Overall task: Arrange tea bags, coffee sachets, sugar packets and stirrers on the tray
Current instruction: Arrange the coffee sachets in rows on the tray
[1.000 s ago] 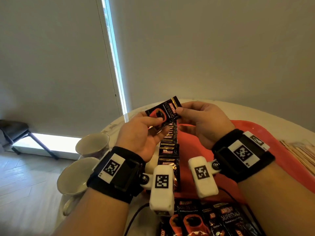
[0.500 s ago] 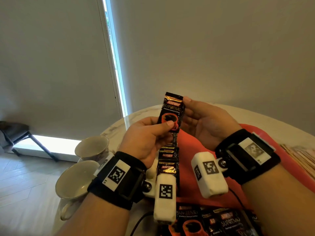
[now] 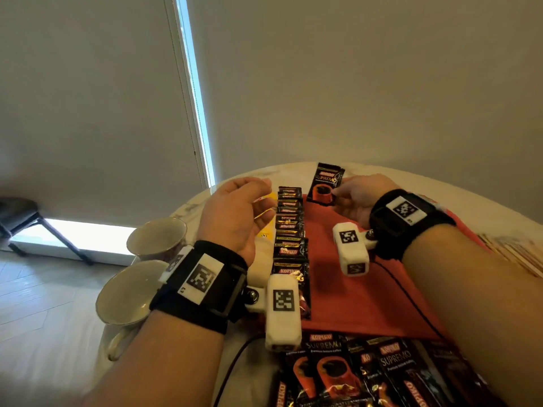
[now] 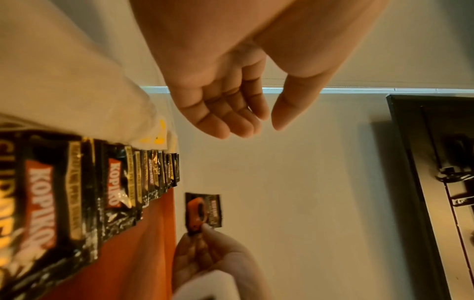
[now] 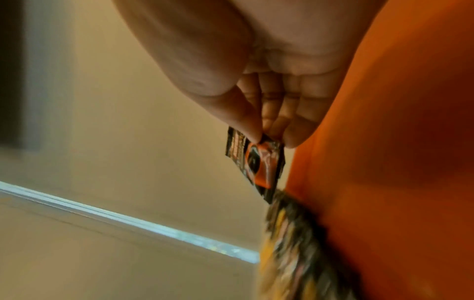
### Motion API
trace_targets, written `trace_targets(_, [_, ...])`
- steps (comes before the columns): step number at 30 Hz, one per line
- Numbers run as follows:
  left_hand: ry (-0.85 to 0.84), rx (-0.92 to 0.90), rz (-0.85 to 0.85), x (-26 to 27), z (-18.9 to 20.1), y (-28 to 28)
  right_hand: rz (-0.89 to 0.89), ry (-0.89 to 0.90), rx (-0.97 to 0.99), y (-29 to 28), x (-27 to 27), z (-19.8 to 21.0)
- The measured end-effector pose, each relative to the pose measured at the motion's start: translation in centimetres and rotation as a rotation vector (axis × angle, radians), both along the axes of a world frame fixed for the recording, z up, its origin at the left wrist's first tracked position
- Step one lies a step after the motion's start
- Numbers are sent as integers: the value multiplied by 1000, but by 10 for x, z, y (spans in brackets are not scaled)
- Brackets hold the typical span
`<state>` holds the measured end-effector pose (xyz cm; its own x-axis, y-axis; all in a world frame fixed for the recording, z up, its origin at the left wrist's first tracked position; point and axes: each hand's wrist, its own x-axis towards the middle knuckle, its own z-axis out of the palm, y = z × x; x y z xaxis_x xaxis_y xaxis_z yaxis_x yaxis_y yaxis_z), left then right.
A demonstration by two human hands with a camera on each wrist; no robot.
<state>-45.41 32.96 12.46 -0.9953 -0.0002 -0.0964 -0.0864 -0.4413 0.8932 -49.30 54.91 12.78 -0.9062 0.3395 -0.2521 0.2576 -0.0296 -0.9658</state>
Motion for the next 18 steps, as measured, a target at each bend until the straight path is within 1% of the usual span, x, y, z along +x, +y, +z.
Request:
trace_targets(2, [-1, -1, 7, -1, 0, -1, -24, -74, 127, 12, -18, -6])
trace_targets(4, [8, -7, 10, -1, -1, -1, -55, -116, 229, 13, -26, -8])
trace_targets(7, [17, -15, 13, -2, -2, -1, -78, -150, 260, 6, -31, -12])
trace_targets(12, [6, -24, 20, -3, -2, -2, -57, -193, 264, 5, -42, -16])
trace_targets(18, [-8, -20, 28, -5, -4, -2, -2, -216, 341, 5, -50, -17])
